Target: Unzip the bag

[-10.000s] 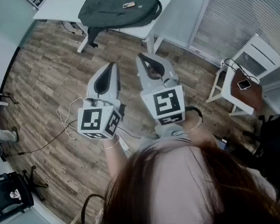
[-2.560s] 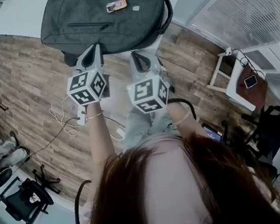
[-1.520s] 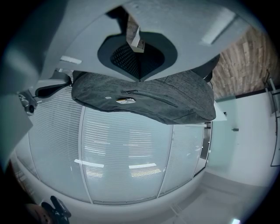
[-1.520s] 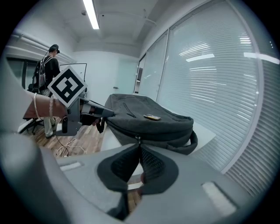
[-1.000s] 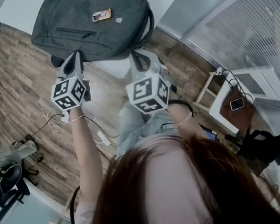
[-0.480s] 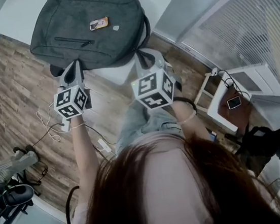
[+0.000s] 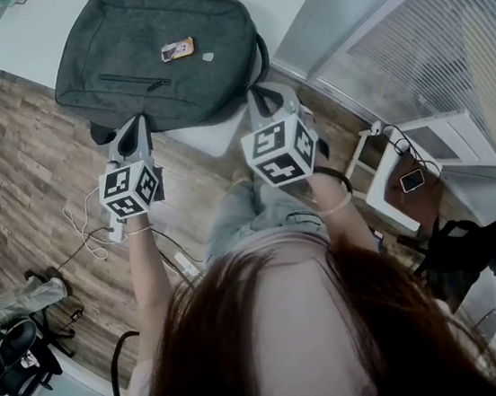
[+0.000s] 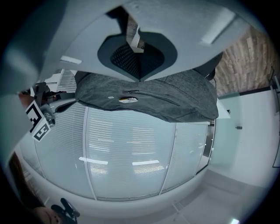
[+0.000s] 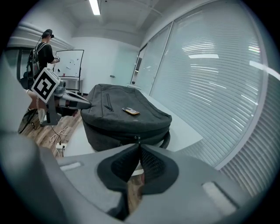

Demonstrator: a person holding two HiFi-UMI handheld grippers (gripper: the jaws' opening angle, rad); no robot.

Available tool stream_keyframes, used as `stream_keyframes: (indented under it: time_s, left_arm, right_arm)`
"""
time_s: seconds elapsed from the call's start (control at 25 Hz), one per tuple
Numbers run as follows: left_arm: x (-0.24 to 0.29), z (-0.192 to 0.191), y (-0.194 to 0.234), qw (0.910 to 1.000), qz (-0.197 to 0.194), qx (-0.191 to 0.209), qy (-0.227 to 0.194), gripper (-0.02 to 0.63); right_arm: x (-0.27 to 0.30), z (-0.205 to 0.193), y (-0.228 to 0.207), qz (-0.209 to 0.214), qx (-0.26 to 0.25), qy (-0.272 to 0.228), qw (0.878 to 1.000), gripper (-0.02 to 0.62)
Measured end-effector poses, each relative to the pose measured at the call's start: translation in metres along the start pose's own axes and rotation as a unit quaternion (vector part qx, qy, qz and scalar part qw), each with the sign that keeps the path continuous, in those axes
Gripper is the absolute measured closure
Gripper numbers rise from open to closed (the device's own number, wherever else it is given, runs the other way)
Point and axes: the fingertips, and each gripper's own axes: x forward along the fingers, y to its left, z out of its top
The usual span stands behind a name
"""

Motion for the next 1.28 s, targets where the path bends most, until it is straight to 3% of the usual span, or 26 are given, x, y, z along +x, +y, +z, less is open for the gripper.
stream_keyframes:
  time_s: [0.44, 0.68, 1.28]
  left_arm:
    - [0.002, -0.001, -0.007, 0.9986, -0.046, 0.023, 0.007, 0.598]
    - [0.003, -0.001, -0.01, 0.9977, -0.062, 0.024, 0.011, 0.598]
    - [0.001, 0.014, -0.016, 0.9982, 0.016, 0.055, 0.015, 0.594]
  right_arm:
    - [0.014, 0.003, -0.021, -0.019, 0.0, 0.022, 1.0, 0.583]
    - [0.019, 0.003, -0.026, 0.012, -0.005, 0.029, 0.999, 0.583]
    - [0.02, 0.0, -0.025, 0.13, -0.004, 0.005, 0.991, 0.583]
